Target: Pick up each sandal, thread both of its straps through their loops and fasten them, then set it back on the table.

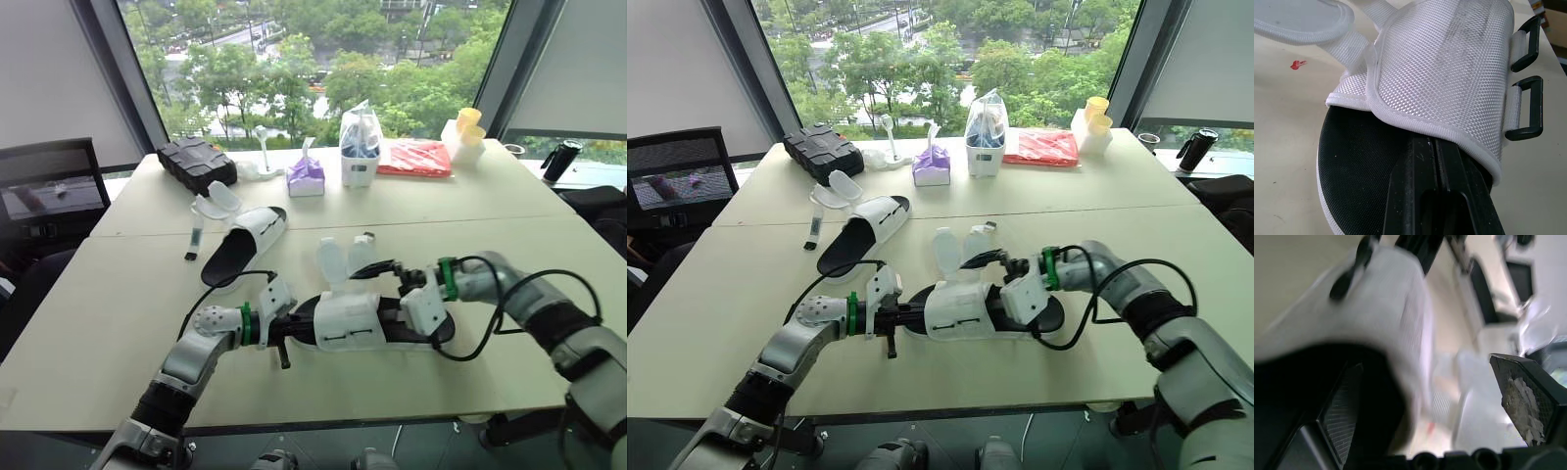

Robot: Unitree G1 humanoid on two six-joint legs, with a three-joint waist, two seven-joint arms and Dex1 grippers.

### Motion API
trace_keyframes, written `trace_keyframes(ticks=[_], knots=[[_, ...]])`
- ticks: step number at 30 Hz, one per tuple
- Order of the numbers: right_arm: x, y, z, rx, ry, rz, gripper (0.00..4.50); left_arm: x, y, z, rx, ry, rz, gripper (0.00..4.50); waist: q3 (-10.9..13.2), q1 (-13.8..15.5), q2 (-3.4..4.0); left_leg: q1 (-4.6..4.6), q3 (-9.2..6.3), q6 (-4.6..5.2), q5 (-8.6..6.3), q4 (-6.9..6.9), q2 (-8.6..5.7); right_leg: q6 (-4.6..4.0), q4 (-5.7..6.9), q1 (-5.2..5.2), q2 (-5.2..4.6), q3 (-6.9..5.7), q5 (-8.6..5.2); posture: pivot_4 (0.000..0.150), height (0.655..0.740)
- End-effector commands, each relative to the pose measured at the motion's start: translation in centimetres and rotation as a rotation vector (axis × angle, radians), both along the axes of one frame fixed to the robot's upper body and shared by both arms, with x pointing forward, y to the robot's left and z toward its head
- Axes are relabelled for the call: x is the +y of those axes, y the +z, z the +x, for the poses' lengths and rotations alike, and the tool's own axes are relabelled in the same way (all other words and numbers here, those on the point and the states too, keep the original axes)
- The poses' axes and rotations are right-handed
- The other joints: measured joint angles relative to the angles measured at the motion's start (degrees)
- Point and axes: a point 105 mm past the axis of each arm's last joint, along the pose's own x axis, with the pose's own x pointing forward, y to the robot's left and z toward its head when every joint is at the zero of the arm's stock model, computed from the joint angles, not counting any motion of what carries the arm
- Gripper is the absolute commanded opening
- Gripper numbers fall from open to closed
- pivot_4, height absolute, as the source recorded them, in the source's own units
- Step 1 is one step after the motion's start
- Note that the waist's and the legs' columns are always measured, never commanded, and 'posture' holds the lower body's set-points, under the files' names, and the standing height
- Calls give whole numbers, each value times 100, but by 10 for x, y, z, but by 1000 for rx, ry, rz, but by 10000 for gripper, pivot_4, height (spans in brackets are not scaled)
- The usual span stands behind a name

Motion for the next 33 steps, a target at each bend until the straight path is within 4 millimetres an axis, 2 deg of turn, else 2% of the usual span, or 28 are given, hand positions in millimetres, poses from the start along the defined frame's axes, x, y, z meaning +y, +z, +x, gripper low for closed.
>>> trace_keyframes(ticks=[1, 4, 7, 12, 17, 25, 33], knots=[[-11, 36, 8, 96, -108, 62, 44577, -3, -19, -7, 56, -9, 55, 0, 0, 2, 0, 0, 0, 0, 0, 0, 0, 0, 0, 1, -2, -2, 0, 1500, 7400], [-17, 59, 18, 212, -212, 169, 44577, -4, -19, -6, 58, -9, 53, 0, 0, 7, 0, 1, 0, 1, -1, 3, 0, 0, -5, 7, -6, -7, 0, 1500, 7400], [-18, 68, 29, 367, -303, 259, 44577, -5, -19, -6, 60, -11, 54, 0, 0, 11, 0, 1, 0, 3, -2, 4, 0, 0, -13, 12, -9, -10, 0, 1500, 7400], [-19, 60, 37, 738, -468, 354, 44577, -5, -19, -6, 62, -13, 55, 0, -2, 38, -2, -4, -11, 6, -5, 4, 0, 0, -30, 18, -11, -22, 0, 1500, 7400], [-13, 63, 46, 983, -581, 488, 44577, -5, -18, -4, 56, -12, 58, 0, -3, 24, 1, -11, -10, 16, -11, 4, -8, 2, -46, 17, -19, -22, 1, 1500, 7400], [-5, 51, 52, 1259, -706, 573, 44577, -3, -18, -4, 51, -11, 63, 0, -4, 21, -1, -12, -12, 17, -13, 4, -10, 6, -53, 21, -20, -26, 4, 1500, 7400], [10, 41, 55, 1350, -733, 604, 44577, -3, -17, -5, 48, -9, 61, 0, -4, 13, 0, -14, -12, 17, -14, 4, -11, 14, -53, 19, -20, -26, 8, 1500, 7400]])
